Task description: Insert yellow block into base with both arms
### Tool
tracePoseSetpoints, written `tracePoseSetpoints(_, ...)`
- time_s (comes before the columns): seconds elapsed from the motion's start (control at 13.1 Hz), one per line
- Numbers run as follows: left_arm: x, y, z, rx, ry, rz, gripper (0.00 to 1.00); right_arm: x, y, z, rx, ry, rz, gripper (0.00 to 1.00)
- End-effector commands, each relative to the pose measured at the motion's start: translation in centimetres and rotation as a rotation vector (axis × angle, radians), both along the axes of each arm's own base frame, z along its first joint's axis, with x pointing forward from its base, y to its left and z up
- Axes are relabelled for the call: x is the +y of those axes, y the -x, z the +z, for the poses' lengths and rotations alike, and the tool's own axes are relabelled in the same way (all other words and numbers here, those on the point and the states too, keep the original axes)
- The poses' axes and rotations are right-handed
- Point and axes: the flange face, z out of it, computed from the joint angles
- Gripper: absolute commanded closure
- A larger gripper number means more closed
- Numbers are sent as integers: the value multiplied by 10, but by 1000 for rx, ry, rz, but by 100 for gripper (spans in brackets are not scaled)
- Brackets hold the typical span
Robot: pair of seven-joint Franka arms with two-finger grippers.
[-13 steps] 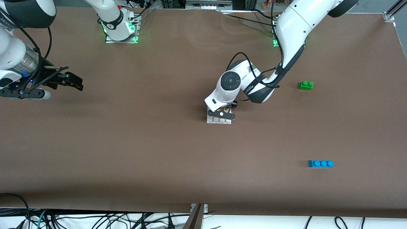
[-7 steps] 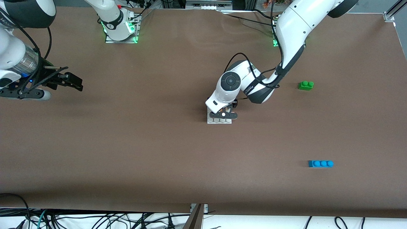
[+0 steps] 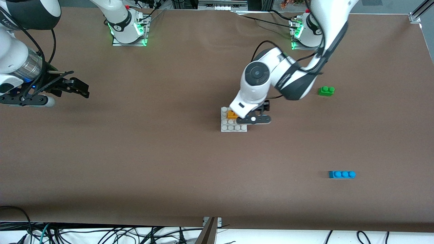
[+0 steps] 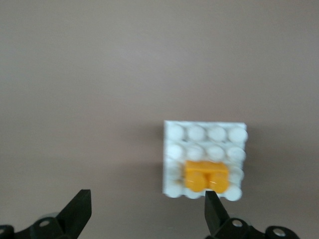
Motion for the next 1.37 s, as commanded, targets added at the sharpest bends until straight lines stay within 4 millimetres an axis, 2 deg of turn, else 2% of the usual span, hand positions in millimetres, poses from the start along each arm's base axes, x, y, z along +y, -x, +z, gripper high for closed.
tracePoseSetpoints(0.0,61,-28,79,10,8,23,0,1,-5,2,-8,-9,-4,0)
tracePoseSetpoints(0.15,119,-56,123,40,23,50,0,1,-5,2,-8,-11,-6,0)
tracePoseSetpoints(0.23,159,-70,138,47,34,39,0,0,-5,1,-5,-9,-8,0)
tracePoseSetpoints(0.31,191,-73,160,35,67,-2,0,0,-5,1,-5,-9,-7,0)
tracePoseSetpoints(0.38,219,-70,177,18,88,-37,0,0,-5,1,-5,-9,-4,0)
tracePoseSetpoints(0.46,262,-69,194,-3,99,-10,0,1,-5,1,-5,-9,-2,0)
tracePoseSetpoints(0.53,281,-58,208,-13,118,-29,0,1,-5,1,-6,-1,-1,0)
tracePoseSetpoints(0.61,314,-50,212,-14,129,-39,0,1,-5,1,-6,0,1,0)
tracePoseSetpoints(0.76,335,-30,200,-27,137,-109,0,1,-4,1,-1,-1,2,0)
tracePoseSetpoints(0.92,338,9,175,-117,117,-96,0,0,-4,1,0,1,2,0)
tracePoseSetpoints(1.07,318,12,165,-96,105,-130,0,0,-4,0,3,1,2,0)
tracePoseSetpoints(1.22,323,6,163,-64,99,-125,0,0,-4,0,2,1,2,0)
tracePoseSetpoints(1.3,323,1,169,-52,102,-125,0,0,-4,0,2,1,2,0)
